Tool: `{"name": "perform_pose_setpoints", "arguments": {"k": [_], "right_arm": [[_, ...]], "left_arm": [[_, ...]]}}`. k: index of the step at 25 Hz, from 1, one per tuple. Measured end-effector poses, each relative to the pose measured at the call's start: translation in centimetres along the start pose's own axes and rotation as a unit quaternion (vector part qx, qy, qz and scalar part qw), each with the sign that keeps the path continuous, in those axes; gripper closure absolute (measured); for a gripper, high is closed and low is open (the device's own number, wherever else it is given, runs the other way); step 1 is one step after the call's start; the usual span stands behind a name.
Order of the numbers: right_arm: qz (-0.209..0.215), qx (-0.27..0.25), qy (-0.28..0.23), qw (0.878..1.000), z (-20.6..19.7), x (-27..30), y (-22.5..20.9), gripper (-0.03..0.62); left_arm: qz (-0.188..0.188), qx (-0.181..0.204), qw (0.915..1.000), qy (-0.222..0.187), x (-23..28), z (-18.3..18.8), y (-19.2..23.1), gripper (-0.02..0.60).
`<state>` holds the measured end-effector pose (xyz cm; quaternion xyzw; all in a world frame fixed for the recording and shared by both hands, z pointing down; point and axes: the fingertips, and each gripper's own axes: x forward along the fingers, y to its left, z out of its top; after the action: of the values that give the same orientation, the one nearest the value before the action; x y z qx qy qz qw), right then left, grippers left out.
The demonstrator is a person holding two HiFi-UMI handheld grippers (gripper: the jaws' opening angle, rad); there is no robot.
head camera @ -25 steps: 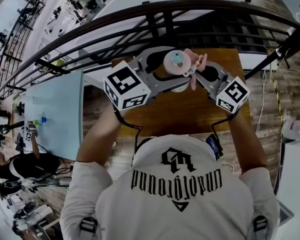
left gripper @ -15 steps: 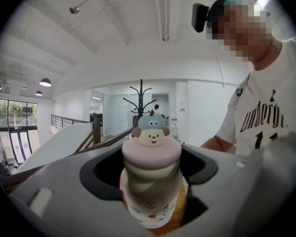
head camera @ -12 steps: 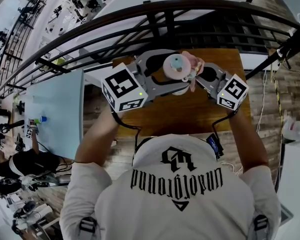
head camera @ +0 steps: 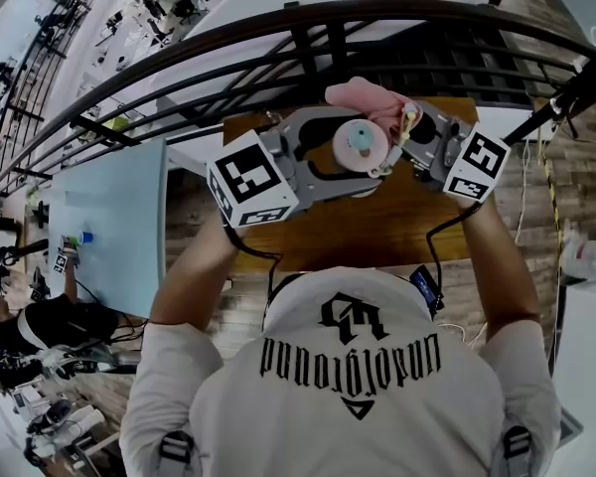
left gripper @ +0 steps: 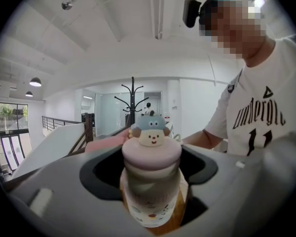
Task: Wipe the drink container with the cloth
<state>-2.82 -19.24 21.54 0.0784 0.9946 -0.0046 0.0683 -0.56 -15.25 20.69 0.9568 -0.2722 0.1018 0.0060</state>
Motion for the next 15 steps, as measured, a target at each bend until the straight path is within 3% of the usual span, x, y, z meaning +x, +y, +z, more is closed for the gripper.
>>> {"name": "perform_pose_setpoints", "arguments": {"k": [9,15], "right_arm": [[-0.001,0.068,0.050,0.996,-8.7,-0.4,-0.1,0.557],[0.011,0.061,0.038,0.997,-6.8,0.3,-0.2,0.558]], "left_arm": [[-0.018,0.010,0.9998,-0.005,0.4,0.4,-1.0,0.198],[-0.025,0.009,0.9996,-0.004,0.5,0.3,-1.2,0.198]]}}
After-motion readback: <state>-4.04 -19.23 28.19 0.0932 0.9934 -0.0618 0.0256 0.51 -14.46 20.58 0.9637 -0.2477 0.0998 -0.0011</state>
